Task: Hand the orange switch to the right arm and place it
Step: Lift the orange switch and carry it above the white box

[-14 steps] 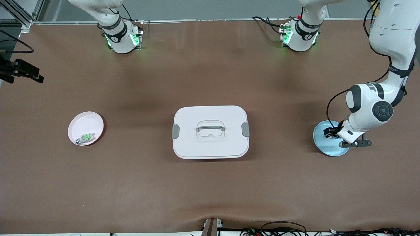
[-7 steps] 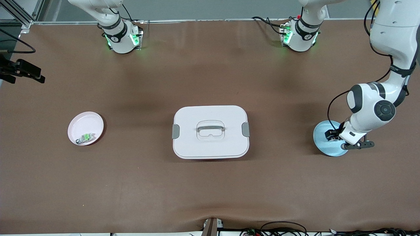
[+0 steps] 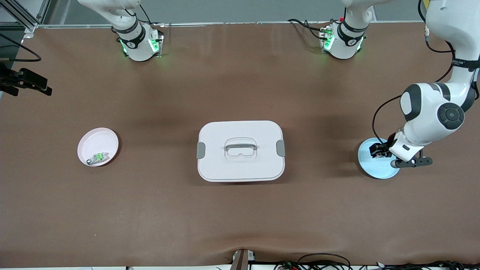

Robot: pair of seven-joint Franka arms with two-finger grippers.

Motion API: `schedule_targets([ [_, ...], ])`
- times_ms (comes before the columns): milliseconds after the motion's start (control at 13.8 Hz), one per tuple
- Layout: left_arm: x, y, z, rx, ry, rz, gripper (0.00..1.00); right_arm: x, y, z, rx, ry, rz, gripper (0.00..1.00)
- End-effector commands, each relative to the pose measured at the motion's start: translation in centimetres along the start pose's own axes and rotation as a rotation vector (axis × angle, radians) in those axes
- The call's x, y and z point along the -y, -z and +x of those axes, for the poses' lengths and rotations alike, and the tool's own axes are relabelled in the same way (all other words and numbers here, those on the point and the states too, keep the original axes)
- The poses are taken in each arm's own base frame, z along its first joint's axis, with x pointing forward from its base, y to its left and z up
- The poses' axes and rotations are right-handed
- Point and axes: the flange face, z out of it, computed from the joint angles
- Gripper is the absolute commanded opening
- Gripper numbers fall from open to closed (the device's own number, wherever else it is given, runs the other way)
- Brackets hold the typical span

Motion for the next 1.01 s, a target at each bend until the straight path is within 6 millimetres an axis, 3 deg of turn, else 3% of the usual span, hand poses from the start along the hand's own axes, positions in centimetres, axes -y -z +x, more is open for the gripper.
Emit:
schedule_targets([
  [0,-1.1,3.5,0.6,0.032,0.024,-0.038,0.0,0.2,0.4,0.1,0.002,-0.007,-0.006,1.0],
  [144,-2.3,5.4,1.0,0.067,0.057,-0.063,0.0,0.2,0.4,0.1,0.001,-0.005,-0.006,1.0],
  [506,-8.3,9.7,0.8,0.15,0.149,-0.067,0.0,0.2,0.0,-0.1,0.027,-0.013,-0.003,1.0],
  [939,-18.8,13.0,-1.4,0.185,0.291,-0.082,0.0,2.6,-1.4,1.0,0.05,0.026,0.012,1.0],
])
